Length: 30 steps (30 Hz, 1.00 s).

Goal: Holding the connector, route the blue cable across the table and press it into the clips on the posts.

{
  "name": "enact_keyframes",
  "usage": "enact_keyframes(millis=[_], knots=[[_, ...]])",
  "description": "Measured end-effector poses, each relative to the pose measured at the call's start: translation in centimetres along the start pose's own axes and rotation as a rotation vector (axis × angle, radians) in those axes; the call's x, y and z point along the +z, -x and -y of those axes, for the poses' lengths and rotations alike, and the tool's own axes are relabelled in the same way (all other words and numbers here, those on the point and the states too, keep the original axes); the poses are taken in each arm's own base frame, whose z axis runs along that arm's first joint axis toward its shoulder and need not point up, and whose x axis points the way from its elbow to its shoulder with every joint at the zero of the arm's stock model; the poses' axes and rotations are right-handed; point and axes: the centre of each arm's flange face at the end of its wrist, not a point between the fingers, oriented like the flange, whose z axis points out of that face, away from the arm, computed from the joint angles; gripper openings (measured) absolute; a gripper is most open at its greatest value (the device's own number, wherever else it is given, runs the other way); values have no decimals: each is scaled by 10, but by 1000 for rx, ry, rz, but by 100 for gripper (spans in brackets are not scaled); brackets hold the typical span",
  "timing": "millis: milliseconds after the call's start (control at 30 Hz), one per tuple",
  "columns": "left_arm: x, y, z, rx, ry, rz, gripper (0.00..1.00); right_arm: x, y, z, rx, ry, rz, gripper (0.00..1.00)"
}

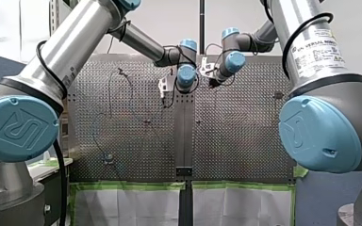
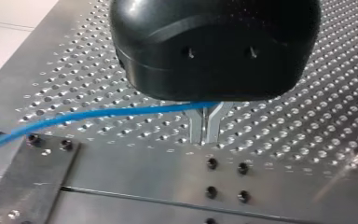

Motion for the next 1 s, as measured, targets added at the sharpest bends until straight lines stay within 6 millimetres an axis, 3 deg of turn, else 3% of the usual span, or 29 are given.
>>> enact_keyframes(millis=[633, 1000], knots=[[-13, -64, -9, 9, -67, -21, 0, -10, 66, -16, 12, 27, 91, 0], [-14, -124, -18, 29, -143, -67, 0, -13, 116, -21, 7, 34, 157, 0]])
